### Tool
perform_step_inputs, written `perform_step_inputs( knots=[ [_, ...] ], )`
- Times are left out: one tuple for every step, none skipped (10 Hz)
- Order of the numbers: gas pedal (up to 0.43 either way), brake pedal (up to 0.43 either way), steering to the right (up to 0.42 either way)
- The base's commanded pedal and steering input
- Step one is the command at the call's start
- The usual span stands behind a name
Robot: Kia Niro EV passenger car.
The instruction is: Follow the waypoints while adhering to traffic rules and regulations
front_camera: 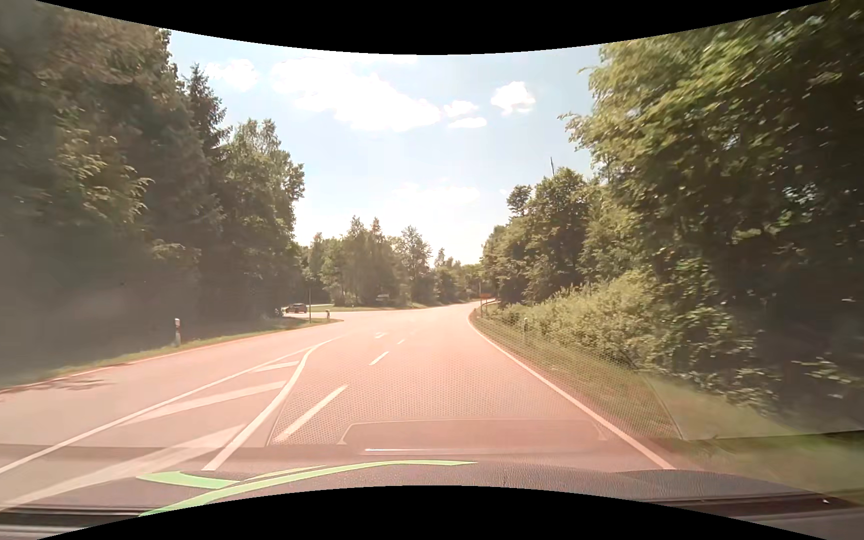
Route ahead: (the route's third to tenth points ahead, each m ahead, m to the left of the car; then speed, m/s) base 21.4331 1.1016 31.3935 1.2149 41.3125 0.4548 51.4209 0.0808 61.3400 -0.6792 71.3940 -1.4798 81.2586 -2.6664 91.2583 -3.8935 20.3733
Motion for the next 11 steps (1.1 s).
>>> perform_step_inputs(
  knots=[
    [0.079, 0.000, 0.011],
    [0.079, 0.000, 0.011],
    [0.079, 0.000, 0.011],
    [0.079, 0.000, 0.012],
    [0.079, 0.000, 0.011],
    [0.087, 0.000, 0.010],
    [0.087, 0.000, 0.010],
    [0.087, 0.000, 0.010],
    [0.087, 0.000, 0.009],
    [0.087, 0.000, 0.009],
    [0.087, 0.000, 0.008]
  ],
)
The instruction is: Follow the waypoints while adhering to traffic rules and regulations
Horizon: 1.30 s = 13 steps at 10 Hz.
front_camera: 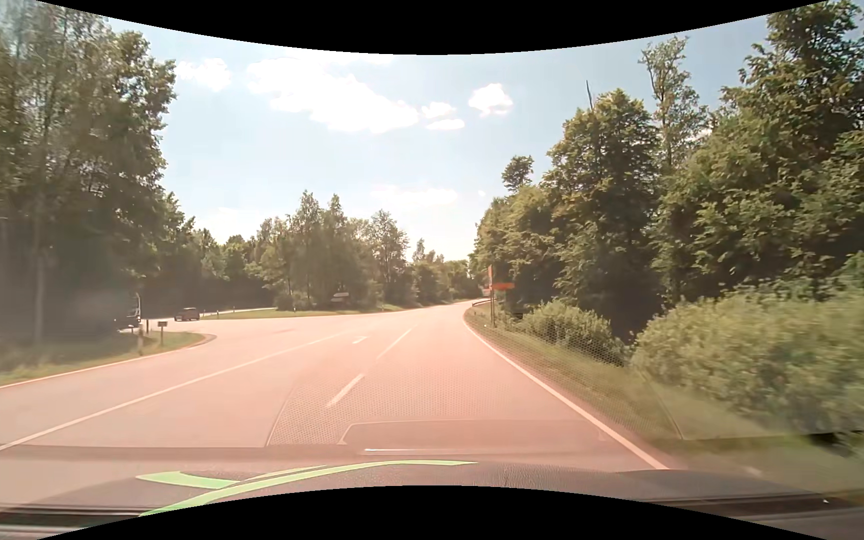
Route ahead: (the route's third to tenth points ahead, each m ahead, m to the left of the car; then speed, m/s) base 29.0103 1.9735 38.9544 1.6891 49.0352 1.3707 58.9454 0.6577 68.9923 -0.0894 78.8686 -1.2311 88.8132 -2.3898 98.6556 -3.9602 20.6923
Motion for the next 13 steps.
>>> perform_step_inputs(
  knots=[
    [0.087, 0.000, 0.007],
    [0.087, 0.000, 0.007],
    [0.079, 0.000, 0.007],
    [0.079, 0.000, 0.007],
    [0.079, 0.000, 0.007],
    [0.079, 0.000, 0.006],
    [0.079, 0.000, 0.006],
    [0.079, 0.000, 0.006],
    [0.067, 0.000, 0.006],
    [0.067, 0.000, 0.006],
    [0.067, 0.000, 0.005],
    [0.067, 0.000, 0.005],
    [0.067, 0.000, 0.005]
  ],
)
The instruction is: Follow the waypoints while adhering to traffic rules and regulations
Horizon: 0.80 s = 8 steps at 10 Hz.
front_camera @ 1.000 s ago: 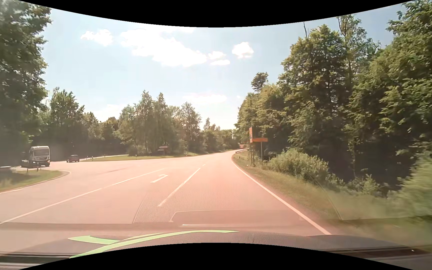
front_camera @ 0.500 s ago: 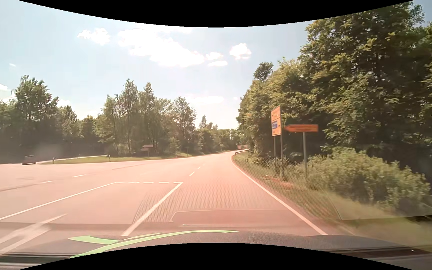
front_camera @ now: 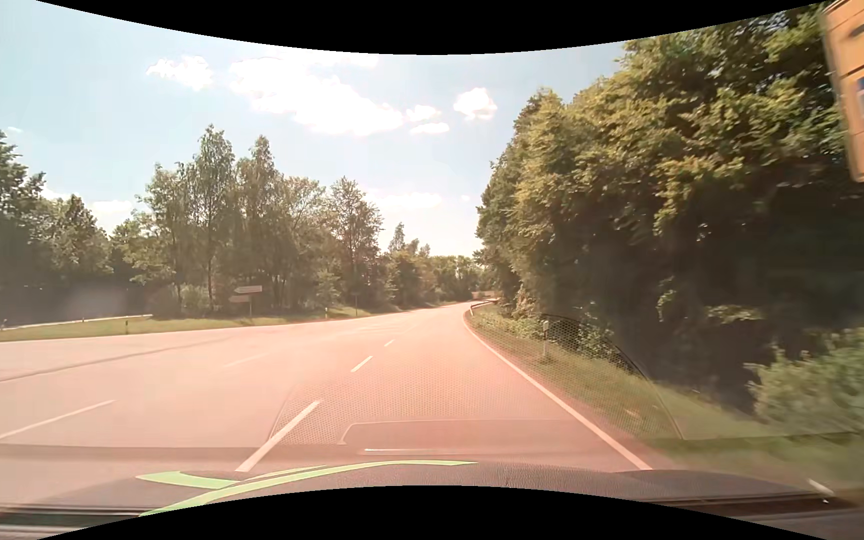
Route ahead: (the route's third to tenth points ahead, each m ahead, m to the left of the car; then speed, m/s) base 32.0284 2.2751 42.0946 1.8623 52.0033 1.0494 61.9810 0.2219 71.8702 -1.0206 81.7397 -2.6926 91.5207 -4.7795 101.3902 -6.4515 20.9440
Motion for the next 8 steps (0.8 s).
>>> perform_step_inputs(
  knots=[
    [0.067, 0.000, 0.006],
    [0.067, 0.000, 0.006],
    [0.067, 0.000, 0.006],
    [0.067, 0.000, 0.006],
    [0.067, 0.000, 0.005],
    [0.067, 0.000, 0.005],
    [0.067, 0.000, 0.006],
    [0.067, 0.000, 0.006]
  ],
)
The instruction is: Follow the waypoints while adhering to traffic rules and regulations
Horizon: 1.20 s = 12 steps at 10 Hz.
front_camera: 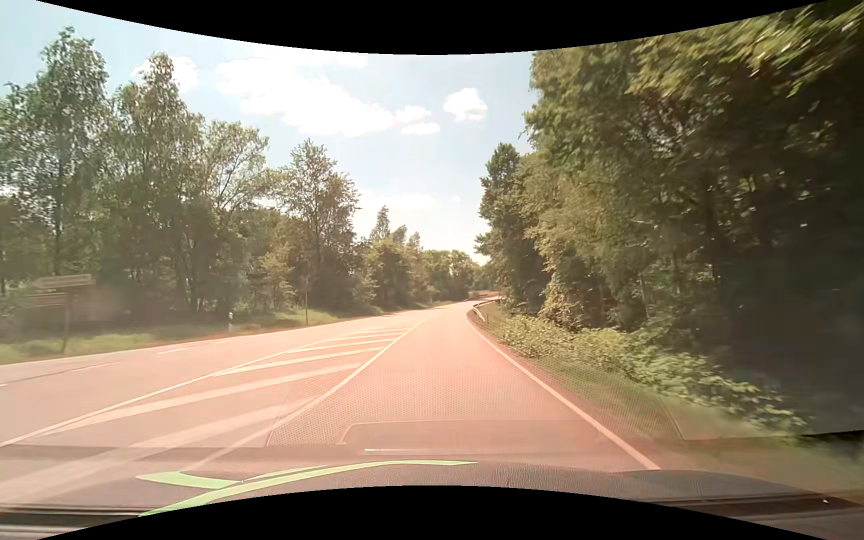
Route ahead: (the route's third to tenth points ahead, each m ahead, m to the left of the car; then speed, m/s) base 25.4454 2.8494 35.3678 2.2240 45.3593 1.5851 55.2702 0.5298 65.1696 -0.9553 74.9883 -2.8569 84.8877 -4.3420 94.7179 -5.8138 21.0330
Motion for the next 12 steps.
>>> perform_step_inputs(
  knots=[
    [0.067, 0.000, 0.006],
    [0.067, 0.000, 0.006],
    [0.067, 0.000, 0.007],
    [0.067, 0.000, 0.007],
    [0.067, 0.000, 0.007],
    [0.067, 0.000, 0.007],
    [0.067, 0.000, 0.008],
    [0.067, 0.000, 0.008],
    [0.067, 0.000, 0.008],
    [0.067, 0.000, 0.008],
    [0.067, 0.000, 0.008],
    [0.067, 0.000, 0.008]
  ],
)
